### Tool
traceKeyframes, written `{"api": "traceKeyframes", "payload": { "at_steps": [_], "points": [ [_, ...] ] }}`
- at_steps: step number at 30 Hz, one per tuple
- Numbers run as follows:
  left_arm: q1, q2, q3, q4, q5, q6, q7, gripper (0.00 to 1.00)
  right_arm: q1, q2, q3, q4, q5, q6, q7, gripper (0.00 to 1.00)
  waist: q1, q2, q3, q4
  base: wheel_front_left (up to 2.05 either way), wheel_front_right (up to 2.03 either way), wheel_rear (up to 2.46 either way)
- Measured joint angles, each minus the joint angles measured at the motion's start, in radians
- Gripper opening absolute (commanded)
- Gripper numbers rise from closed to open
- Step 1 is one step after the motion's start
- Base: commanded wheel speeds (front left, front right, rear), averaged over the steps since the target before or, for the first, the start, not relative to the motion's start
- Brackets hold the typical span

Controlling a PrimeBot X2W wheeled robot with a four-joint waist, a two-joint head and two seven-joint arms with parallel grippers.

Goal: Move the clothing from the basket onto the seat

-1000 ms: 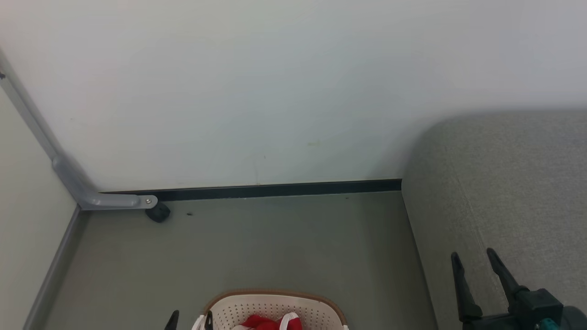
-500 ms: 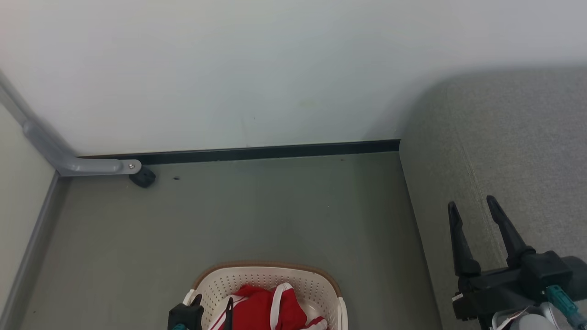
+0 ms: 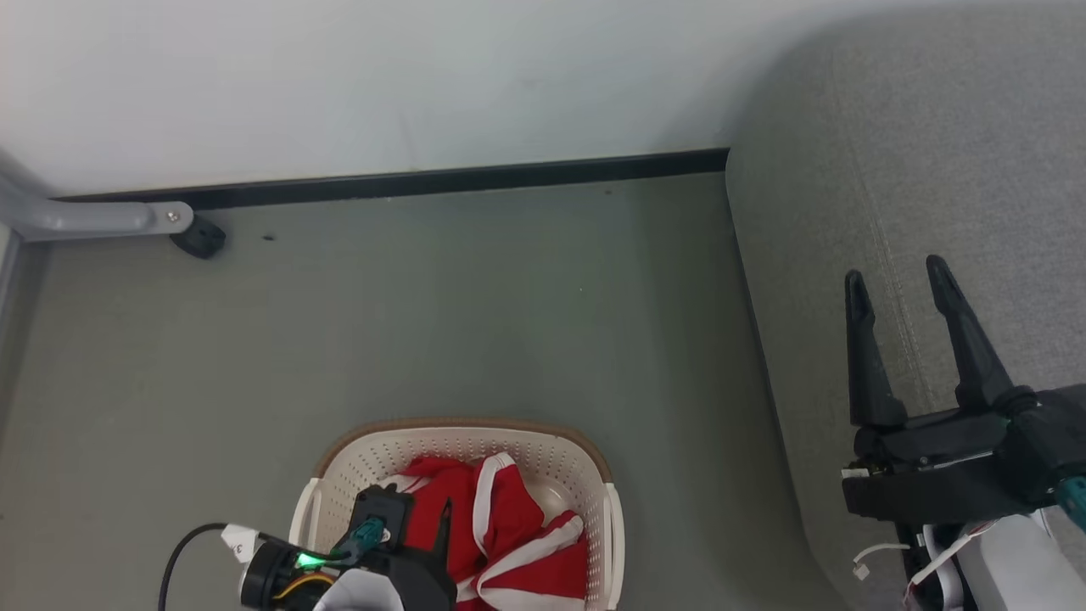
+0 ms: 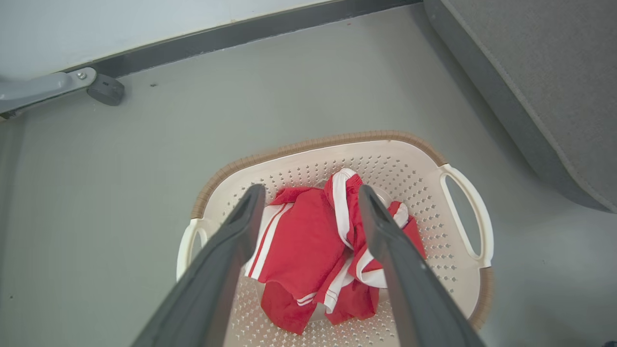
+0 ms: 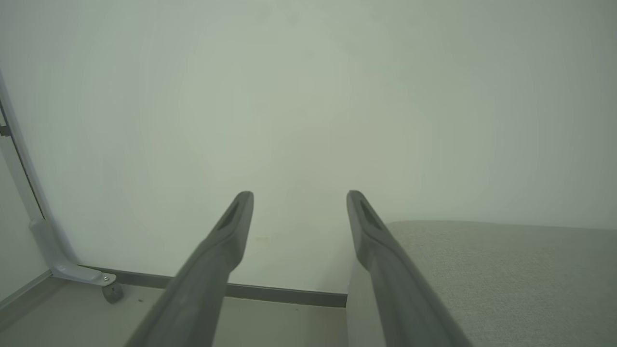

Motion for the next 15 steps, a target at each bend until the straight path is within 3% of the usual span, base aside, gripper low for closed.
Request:
{"api": "traceKeyframes", "payload": {
  "at_steps": [8,15],
  "points": [
    [-0.091,0.000,-0.086,0.028,-0.022,-0.009,0.065,1.00,-0.056,0.004,-0.013,-0.061,-0.004,0.000,-0.002,1.00,-0.0001,0.0000,0.112,-0.029,0.00,0.00,0.00],
    [-0.149,0.000,-0.106,0.084,-0.033,-0.009,0.135,1.00,-0.106,0.026,-0.019,-0.109,-0.004,0.000,-0.002,1.00,0.0000,0.0001,0.197,-0.055,0.00,0.00,0.00]
  ]
}}
